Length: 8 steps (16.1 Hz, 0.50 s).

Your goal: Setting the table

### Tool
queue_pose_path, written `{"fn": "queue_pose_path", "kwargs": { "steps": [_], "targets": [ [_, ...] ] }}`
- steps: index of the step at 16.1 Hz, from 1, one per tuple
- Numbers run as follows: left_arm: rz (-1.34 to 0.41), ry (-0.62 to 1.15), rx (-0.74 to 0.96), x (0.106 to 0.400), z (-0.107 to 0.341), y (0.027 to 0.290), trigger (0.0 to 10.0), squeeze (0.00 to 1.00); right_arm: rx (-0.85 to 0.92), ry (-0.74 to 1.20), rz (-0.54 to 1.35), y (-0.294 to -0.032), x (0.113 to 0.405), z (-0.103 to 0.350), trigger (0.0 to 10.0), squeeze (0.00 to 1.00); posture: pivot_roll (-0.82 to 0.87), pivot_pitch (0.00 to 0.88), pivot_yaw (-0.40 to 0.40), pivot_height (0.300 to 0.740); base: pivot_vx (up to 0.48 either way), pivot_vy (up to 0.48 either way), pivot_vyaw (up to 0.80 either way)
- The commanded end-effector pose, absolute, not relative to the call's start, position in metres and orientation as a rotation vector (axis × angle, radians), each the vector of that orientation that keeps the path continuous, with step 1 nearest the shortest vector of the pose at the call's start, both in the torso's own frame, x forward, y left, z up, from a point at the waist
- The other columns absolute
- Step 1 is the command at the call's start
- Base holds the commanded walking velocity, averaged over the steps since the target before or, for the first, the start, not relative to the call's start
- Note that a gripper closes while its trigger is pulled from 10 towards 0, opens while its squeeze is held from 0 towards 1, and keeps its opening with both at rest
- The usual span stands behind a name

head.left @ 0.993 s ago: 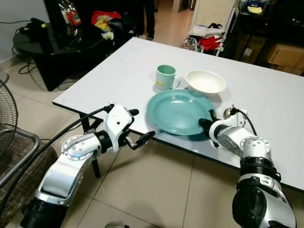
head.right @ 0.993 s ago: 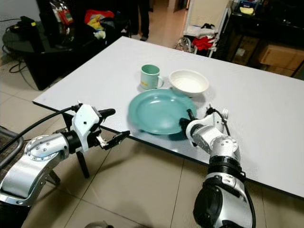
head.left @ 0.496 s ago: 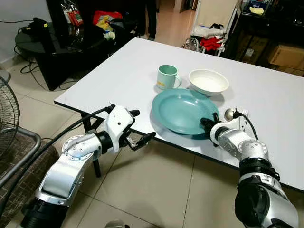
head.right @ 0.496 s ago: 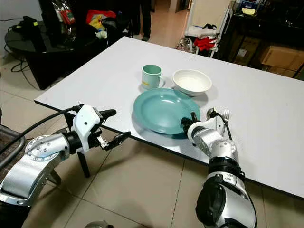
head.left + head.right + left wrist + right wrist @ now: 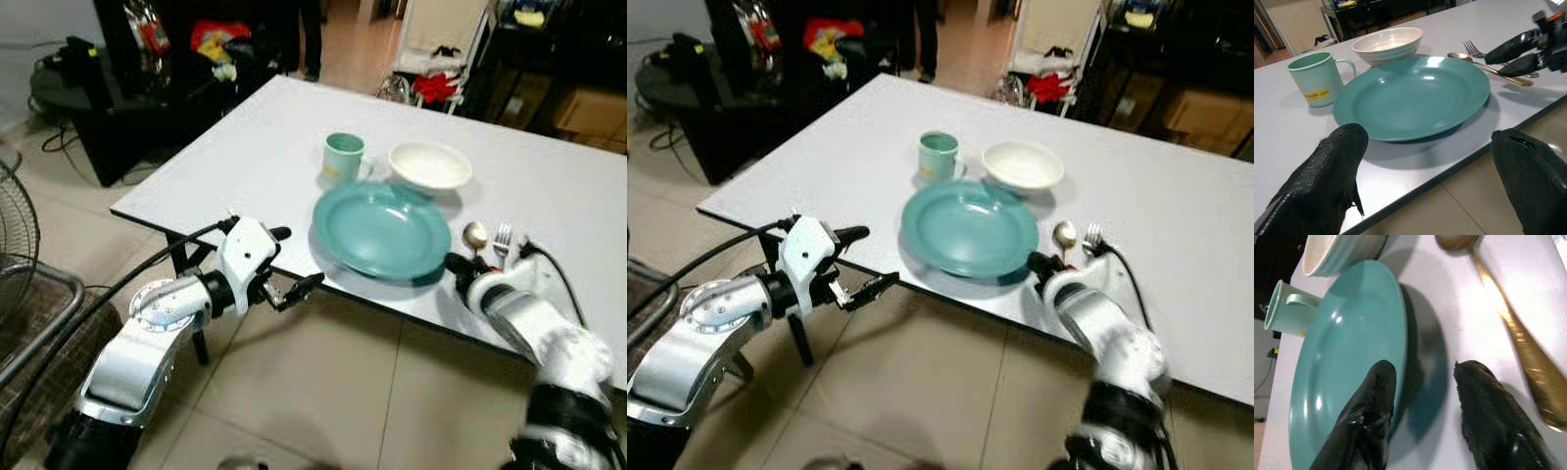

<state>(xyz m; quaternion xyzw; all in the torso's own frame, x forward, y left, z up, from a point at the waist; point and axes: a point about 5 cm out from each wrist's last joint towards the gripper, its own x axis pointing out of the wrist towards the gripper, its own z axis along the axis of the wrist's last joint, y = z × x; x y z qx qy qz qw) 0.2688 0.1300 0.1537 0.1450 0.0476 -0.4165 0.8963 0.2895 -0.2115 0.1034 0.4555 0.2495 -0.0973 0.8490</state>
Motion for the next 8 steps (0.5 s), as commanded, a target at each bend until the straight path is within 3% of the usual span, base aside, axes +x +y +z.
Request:
{"fn": "queue_pose_path", "kwargs": {
  "steps": [1, 2, 3, 4, 5, 8],
  "targets": [
    [-0.867, 0.082, 0.298, 0.268, 0.157, 0.127, 10.0, 0.0, 0.936, 0.505, -0.19, -0.213, 0.284, 0.115, 10.0, 1.0, 0.08, 0.0, -0.042, 0.74, 0.0, 0.0, 0.0],
    [-0.841, 0.066, 0.278, 0.268, 0.159, 0.128, 10.0, 0.0, 0.892, 0.485, -0.178, -0.215, 0.274, 0.123, 10.0, 0.72, 0.07, 0.0, -0.037, 0.74, 0.0, 0.0, 0.0],
    [-0.794, 0.053, 0.235, 0.269, 0.162, 0.13, 10.0, 0.0, 0.834, 0.463, -0.163, -0.215, 0.264, 0.133, 10.0, 0.0, 0.07, 0.0, -0.034, 0.74, 0.0, 0.0, 0.0],
    [-0.731, 0.032, 0.185, 0.27, 0.166, 0.132, 10.0, 0.0, 0.769, 0.448, -0.155, -0.213, 0.257, 0.139, 10.0, 0.0, 0.06, 0.0, -0.029, 0.74, 0.0, 0.0, 0.0],
    [-0.542, 0.046, 0.155, 0.277, 0.163, 0.141, 10.0, 0.0, 0.509, 0.364, -0.108, -0.21, 0.251, 0.158, 10.0, 0.0, 0.05, 0.0, -0.025, 0.74, 0.0, 0.0, 0.0],
    [-0.422, 0.062, 0.139, 0.279, 0.159, 0.145, 10.0, 0.0, 0.352, 0.292, -0.083, -0.204, 0.25, 0.168, 10.0, 0.0, 0.05, 0.0, -0.028, 0.74, 0.0, 0.0, 0.0]
  ]
}}
